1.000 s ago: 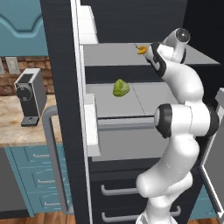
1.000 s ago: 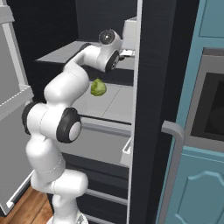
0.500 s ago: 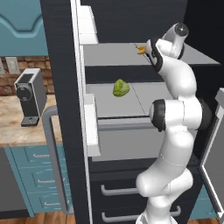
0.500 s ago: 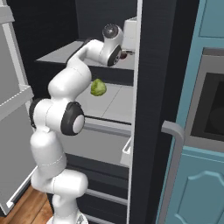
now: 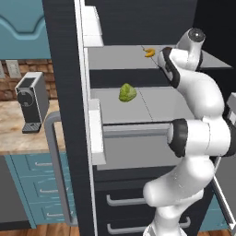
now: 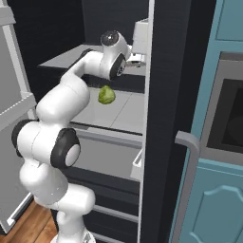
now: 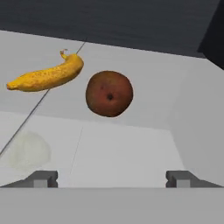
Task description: Place the pear in the correct fridge rack based on whether it is a fruit or vegetable. Finally, close the fridge door.
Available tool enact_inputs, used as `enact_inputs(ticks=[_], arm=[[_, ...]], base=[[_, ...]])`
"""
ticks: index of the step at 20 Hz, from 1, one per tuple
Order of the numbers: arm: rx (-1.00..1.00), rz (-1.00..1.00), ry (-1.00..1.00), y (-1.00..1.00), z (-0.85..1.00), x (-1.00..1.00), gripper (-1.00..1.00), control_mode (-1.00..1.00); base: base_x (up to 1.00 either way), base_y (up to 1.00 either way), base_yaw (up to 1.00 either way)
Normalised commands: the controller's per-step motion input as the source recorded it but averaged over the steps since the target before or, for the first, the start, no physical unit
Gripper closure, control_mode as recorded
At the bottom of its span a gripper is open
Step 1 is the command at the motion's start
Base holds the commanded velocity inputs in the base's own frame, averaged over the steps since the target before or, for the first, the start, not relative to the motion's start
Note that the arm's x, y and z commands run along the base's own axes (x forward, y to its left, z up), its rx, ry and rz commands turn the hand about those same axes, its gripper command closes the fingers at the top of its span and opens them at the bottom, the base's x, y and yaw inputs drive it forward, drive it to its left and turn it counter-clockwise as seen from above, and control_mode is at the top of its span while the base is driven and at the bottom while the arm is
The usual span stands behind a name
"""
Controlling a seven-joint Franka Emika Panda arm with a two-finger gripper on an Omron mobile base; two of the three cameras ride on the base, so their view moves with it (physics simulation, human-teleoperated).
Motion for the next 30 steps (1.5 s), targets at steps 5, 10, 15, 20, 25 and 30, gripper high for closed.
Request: enact_inputs(ticks=[5,10,15,20,25,30], arm=[[-0.11,0.00,0.00,0.70,-0.29,-1.00,-1.00,-1.00],[0.00,0.00,0.00,0.67,-0.36,-1.00,-1.00,-1.00],[0.21,-0.01,0.00,0.31,-0.03,-1.00,-1.00,-1.00],[0.27,0.00,0.00,0.05,0.00,-1.00,-1.00,-1.00],[0.03,-0.02,0.00,0.01,-0.04,-0.58,-1.00,-1.00],[0.00,-0.08,0.01,0.00,0.00,-0.05,-1.00,-1.00]], base=[[0.00,0.00,0.00],[0.00,0.00,0.00],[0.00,0.00,0.00],[0.00,0.00,0.00],[0.00,0.00,0.00],[0.00,0.00,0.00]])
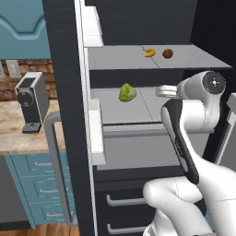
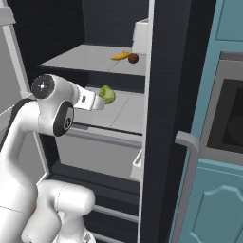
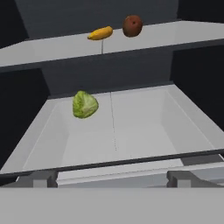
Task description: Place the pear in the correct fridge rack based on whether it is a fruit or vegetable. Finally, close the fridge door.
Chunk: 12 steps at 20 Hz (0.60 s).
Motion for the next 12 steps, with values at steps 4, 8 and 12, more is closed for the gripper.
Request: enact_inputs(ticks=[4,8,12], arm=[[0.00,-0.01,0.00,0.00,0.00,0.00,-1.00,1.00],[0.00,0.00,0.00,0.00,0.00,0.00,-1.00,1.00],[0.00,0.00,0.00,0.00,0.00,0.00,-1.00,1.00]], base=[[0.00,0.00,0.00],[-0.39,-0.06,-0.10],[-0.79,-0.07,-0.15]])
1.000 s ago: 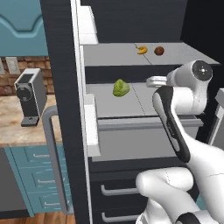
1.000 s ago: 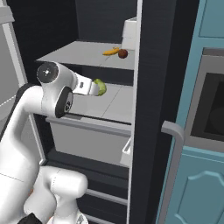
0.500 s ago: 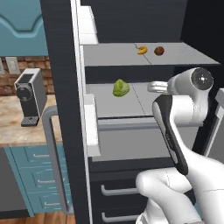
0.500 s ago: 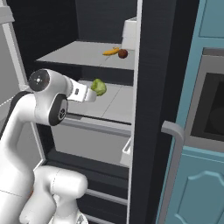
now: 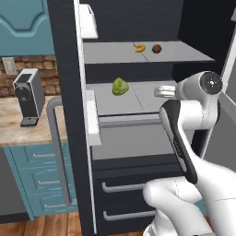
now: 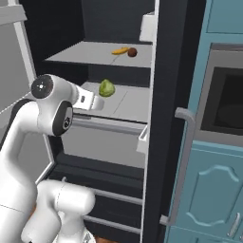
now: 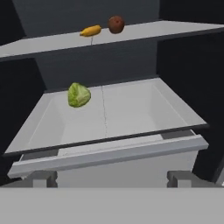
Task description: Place the pear in the correct fridge rack based on whether it is a fruit or vegetable. Finally, close the fridge door.
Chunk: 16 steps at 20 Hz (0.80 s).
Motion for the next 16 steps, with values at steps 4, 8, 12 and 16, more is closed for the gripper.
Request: enact_inputs(ticks=[4,8,12,16], arm=[[0.00,0.00,0.00,0.00,0.00,0.00,-1.00,1.00],[0.00,0.00,0.00,0.00,0.00,0.00,-1.00,1.00],[0.00,0.00,0.00,0.00,0.00,0.00,-1.00,1.00],[0.00,0.00,0.00,0.00,0.00,0.00,-1.00,1.00]], base=[[-0.60,0.00,-0.13],[-0.35,0.00,-0.10],[-0.14,0.06,-0.11],[-0.05,0.14,-0.13]])
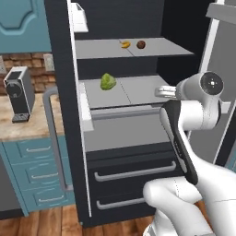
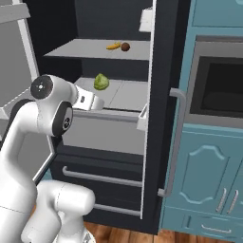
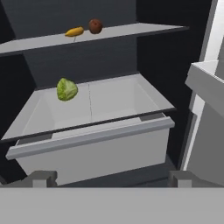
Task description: Place the pear in the correct fridge rack based on whether it is a fruit or vegetable. Finally, close the fridge door.
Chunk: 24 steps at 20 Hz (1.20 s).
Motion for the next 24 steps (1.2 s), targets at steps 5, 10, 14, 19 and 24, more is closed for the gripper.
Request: enact_inputs(ticks=[5,10,14,19,24], arm=[[0.00,0.00,0.00,0.00,0.00,0.00,-1.00,1.00],[0.00,0.00,0.00,0.00,0.00,0.00,-1.00,1.00],[0.00,0.00,0.00,0.00,0.00,0.00,-1.00,1.00],[0.00,-0.01,0.00,0.05,0.00,0.00,-1.00,-1.00],[0.00,-0.01,0.00,0.07,-0.01,-0.05,-1.00,-1.00]], base=[[-0.16,0.19,-0.12],[-0.25,0.20,-0.09],[-0.30,0.23,-0.06],[-0.07,0.09,-0.01],[0.00,0.00,0.00]])
